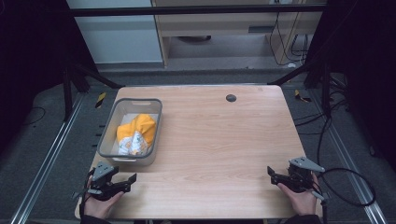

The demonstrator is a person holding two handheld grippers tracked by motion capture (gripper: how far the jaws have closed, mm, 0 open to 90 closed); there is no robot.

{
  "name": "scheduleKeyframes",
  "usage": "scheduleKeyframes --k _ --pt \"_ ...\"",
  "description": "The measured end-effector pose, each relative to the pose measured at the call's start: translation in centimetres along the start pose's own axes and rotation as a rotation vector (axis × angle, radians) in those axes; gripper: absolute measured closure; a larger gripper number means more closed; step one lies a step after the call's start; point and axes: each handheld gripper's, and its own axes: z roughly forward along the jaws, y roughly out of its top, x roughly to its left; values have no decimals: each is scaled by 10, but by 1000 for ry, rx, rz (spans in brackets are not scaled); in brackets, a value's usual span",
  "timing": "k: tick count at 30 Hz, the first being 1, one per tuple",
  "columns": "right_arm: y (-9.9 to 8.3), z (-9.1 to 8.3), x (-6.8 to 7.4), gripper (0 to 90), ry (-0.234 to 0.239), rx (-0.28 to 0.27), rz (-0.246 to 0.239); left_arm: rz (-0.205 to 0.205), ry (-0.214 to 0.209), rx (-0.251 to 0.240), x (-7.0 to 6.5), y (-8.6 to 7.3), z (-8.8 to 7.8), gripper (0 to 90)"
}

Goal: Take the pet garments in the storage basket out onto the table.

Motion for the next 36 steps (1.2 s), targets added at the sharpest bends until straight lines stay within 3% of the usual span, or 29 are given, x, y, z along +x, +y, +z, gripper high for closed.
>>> scheduleKeyframes --k 23,36 --pt "-1 0 -2 79 -9 4 5 -16 -7 -122 -2 20 -31 171" --pt "-2 0 -1 80 -9 12 2 8 -24 -124 -4 32 -34 166"
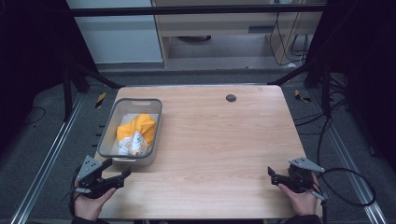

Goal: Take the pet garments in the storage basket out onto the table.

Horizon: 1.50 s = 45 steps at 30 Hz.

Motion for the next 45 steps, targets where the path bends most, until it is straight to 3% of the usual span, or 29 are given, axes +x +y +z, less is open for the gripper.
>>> scheduleKeyframes --k 21,37,45 --pt "0 0 -2 80 5 -7 10 39 -16 -15 -2 31 5 158" --pt "1 1 0 80 12 -3 4 21 -1 -19 12 54 14 157" --pt "1 1 0 80 12 0 -2 23 2 11 17 65 23 158"
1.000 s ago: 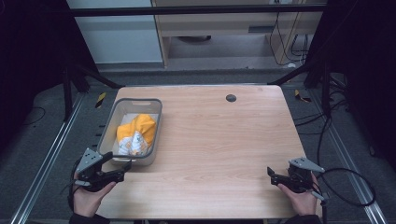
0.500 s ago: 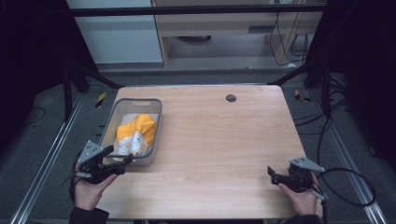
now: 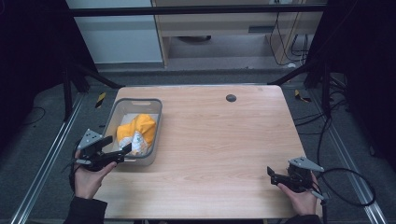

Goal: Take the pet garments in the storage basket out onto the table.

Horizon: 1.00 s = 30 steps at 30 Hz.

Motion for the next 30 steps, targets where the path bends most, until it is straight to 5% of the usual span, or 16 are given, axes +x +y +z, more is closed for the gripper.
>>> scheduleKeyframes --k 30 --pt "0 1 -1 85 13 7 -1 38 20 162 6 32 44 168"
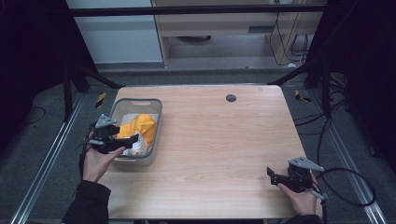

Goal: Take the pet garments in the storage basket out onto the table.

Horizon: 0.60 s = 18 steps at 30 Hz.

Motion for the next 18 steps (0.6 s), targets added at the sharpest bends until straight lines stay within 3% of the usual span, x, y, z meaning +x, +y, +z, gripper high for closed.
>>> scheduleKeyframes --k 18 --pt "0 0 0 86 4 4 -1 3 13 75 6 11 18 177"
